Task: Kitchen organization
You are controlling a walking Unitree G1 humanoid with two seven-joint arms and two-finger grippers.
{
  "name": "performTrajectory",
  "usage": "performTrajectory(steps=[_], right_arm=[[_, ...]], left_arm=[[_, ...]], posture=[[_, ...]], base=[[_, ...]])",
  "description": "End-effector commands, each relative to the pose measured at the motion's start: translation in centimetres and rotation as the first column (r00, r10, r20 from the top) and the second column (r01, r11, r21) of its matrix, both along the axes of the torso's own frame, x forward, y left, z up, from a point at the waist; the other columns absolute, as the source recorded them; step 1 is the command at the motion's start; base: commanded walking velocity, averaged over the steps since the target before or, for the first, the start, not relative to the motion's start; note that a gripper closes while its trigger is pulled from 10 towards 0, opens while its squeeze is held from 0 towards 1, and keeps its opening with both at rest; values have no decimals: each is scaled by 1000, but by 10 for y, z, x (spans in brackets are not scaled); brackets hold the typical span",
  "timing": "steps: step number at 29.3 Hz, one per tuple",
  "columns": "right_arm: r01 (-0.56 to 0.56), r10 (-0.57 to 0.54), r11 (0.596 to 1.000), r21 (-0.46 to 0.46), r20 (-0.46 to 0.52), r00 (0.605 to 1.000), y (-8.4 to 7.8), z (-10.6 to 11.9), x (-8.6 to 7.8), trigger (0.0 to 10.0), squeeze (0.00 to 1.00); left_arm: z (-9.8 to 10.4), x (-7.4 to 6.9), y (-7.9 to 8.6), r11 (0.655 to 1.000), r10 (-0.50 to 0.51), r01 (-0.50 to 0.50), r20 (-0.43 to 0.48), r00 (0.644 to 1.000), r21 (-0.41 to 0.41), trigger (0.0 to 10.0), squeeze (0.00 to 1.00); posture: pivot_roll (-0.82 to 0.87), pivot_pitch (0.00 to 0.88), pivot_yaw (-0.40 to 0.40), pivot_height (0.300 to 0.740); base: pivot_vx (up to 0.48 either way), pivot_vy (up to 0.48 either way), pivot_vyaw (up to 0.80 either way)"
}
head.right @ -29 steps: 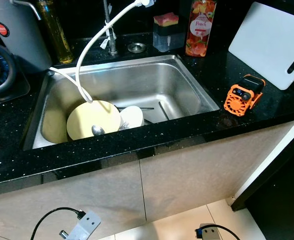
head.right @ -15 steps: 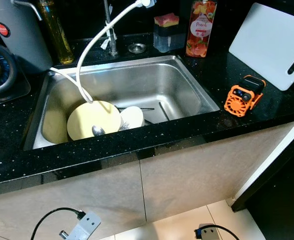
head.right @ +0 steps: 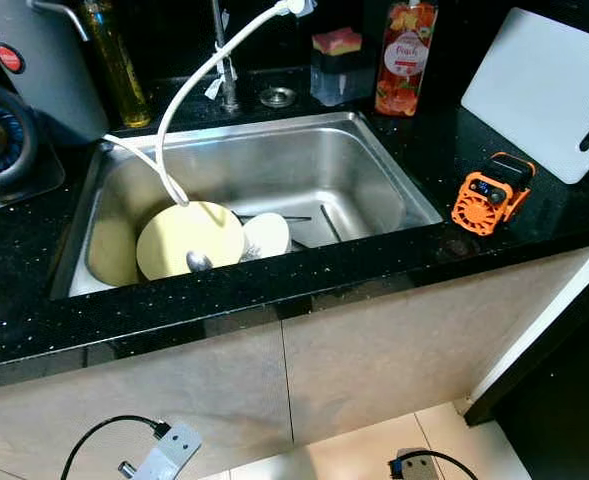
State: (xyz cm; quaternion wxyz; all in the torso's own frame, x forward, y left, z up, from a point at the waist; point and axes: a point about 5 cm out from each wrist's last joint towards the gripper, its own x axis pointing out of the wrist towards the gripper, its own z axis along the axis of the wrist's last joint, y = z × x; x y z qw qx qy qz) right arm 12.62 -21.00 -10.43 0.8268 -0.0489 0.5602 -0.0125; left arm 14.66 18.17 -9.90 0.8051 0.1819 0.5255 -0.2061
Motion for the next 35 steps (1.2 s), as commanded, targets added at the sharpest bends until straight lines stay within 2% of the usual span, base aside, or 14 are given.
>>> performTrajectory(steps=[1,8,35], right_arm=[[-13,13,1000,14,-4,1000,5,-1,0,10000,0],[-27,27,1000,11,4,1000,8,0,5,10000,0],[-42,42,999,3,-17,999,9,-1,1,10000,0]], left_arm=[[-16,-49,-1,1000,15,-13,-186,982,14,10000,0],[-16,-50,-4,1000,30,-30,-190,981,2,10000,0],[-17,-52,-6,999,48,-50,-200,979,-7,10000,0]], posture=[[124,61,-31,740],[126,50,-40,740],[138,69,-57,740]], base=[[0,0,0],[0,0,0],[0,0,0]])
